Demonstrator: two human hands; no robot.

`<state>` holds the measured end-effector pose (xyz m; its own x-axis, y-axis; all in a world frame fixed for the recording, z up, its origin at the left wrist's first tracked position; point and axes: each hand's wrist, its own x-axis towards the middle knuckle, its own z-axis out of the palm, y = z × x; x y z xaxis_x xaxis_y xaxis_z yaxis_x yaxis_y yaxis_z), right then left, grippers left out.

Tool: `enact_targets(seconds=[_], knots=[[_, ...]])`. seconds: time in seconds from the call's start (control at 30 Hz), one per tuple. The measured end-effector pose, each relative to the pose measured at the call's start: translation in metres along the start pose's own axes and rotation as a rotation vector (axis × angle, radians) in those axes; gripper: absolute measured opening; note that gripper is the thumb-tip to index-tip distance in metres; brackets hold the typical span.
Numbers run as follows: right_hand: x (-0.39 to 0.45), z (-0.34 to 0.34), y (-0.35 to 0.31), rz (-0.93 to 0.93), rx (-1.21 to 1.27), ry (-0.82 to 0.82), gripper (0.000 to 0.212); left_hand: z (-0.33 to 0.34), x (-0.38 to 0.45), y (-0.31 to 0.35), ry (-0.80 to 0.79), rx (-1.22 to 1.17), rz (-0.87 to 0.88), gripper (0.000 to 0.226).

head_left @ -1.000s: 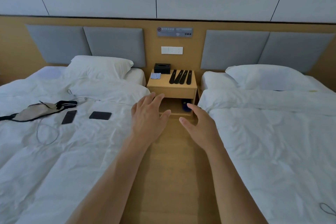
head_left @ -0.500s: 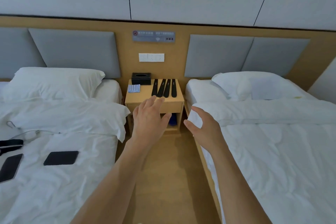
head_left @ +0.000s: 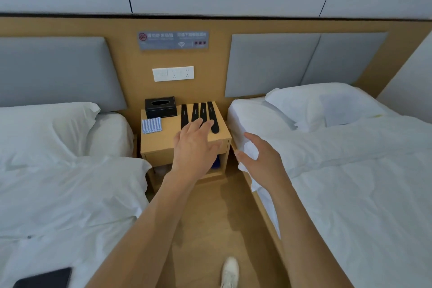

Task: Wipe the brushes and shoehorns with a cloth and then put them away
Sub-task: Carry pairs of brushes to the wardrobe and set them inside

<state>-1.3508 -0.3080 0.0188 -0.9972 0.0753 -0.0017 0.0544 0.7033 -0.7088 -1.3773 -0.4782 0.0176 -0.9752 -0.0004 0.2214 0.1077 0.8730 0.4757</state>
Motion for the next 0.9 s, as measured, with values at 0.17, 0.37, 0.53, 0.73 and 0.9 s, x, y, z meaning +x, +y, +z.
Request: enact_targets(seconds=[0.17,0.37,0.53,0.73,0.9], knots=[[0.084,0.017,0.006,-0.009,0.01,0.02,0.054,0.027,0.076,-0.015,-0.024,0.017,0.041,0.058],[0.216,0.033,0.012,-0.002,0.036,0.002,0.057,0.061,0.187,-0.037,-0.034,0.061,-0.018,0.058],[0.32,0.045,0.018,0.015,0.04,-0.048,0.057,0.096,0.282,-0.055,-0.056,0.098,-0.087,0.056],[0.409,0.075,0.031,0.005,0.01,-0.176,0.057,0.147,0.352,-0.083,-0.165,0.13,-0.191,0.057],[0.47,0.109,0.047,0.064,-0.008,-0.251,0.056,0.188,0.397,-0.119,-0.281,0.144,-0.27,0.057]])
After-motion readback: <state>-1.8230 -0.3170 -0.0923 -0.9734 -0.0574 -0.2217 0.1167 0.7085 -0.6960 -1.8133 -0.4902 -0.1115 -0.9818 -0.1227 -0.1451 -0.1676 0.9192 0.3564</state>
